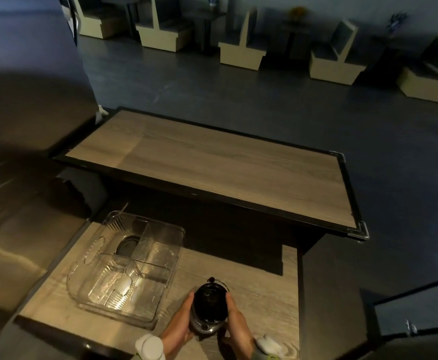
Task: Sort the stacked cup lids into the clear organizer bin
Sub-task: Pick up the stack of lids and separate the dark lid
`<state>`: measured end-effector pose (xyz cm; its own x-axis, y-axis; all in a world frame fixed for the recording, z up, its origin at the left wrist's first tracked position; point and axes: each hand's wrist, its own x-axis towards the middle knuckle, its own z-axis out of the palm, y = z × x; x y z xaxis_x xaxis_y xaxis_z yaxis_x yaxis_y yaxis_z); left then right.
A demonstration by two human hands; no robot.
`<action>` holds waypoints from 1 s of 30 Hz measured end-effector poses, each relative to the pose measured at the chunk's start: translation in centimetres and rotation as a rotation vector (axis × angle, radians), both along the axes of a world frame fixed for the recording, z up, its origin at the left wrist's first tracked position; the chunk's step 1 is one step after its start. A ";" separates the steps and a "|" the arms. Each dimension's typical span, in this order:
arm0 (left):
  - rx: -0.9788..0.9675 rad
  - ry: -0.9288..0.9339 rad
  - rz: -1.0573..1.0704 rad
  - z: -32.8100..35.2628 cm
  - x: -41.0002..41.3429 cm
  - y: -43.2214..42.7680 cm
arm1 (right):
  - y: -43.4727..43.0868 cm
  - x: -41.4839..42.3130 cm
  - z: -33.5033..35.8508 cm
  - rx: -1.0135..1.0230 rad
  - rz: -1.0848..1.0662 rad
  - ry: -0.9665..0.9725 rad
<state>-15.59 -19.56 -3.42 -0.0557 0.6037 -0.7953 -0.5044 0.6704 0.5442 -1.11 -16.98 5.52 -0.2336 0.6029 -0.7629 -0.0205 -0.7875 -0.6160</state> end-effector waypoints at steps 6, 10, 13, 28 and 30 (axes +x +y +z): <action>0.014 0.025 -0.042 1.2 -1.0 0.2 | 0.9 2.4 -1.9 0.138 0.037 -0.214; 0.141 0.308 -0.144 0.9 -2.8 0.2 | 1.4 2.9 -2.3 0.302 0.176 -0.501; 0.190 0.340 -0.159 1.0 -2.7 0.2 | 1.6 2.5 -1.6 0.336 0.261 -0.588; 0.172 0.384 -0.193 3.6 -2.5 -0.2 | 3.2 1.0 0.2 0.460 0.337 -0.696; 0.211 0.468 -0.214 4.1 -2.6 -0.2 | 3.5 1.1 0.6 0.446 0.323 -0.655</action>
<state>-18.18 -19.72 0.73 -0.2329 0.7839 -0.5756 -0.0414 0.5833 0.8112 -0.04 -13.44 6.09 -0.0406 0.8585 -0.5112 0.6319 -0.3743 -0.6787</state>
